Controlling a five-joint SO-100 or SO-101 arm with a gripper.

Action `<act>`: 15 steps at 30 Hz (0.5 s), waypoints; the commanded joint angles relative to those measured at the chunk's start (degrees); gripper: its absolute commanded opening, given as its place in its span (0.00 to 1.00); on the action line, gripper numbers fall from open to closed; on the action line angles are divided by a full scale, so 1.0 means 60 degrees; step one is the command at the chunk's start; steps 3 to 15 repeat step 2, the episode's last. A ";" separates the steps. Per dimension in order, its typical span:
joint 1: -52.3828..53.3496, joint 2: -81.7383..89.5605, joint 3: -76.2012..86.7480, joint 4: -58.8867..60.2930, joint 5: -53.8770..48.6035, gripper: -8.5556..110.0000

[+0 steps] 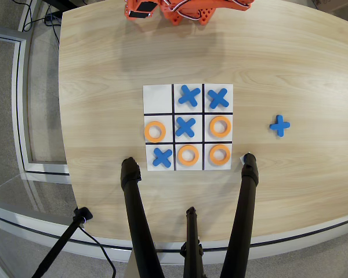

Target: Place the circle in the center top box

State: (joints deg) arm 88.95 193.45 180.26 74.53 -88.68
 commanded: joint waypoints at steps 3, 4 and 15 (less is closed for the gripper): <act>0.0015 0.0161 0.0542 0.0000 0.0000 0.07; 0.0015 0.0161 0.0542 0.0000 0.0000 0.07; 0.0015 0.0161 0.0542 0.0000 0.0000 0.07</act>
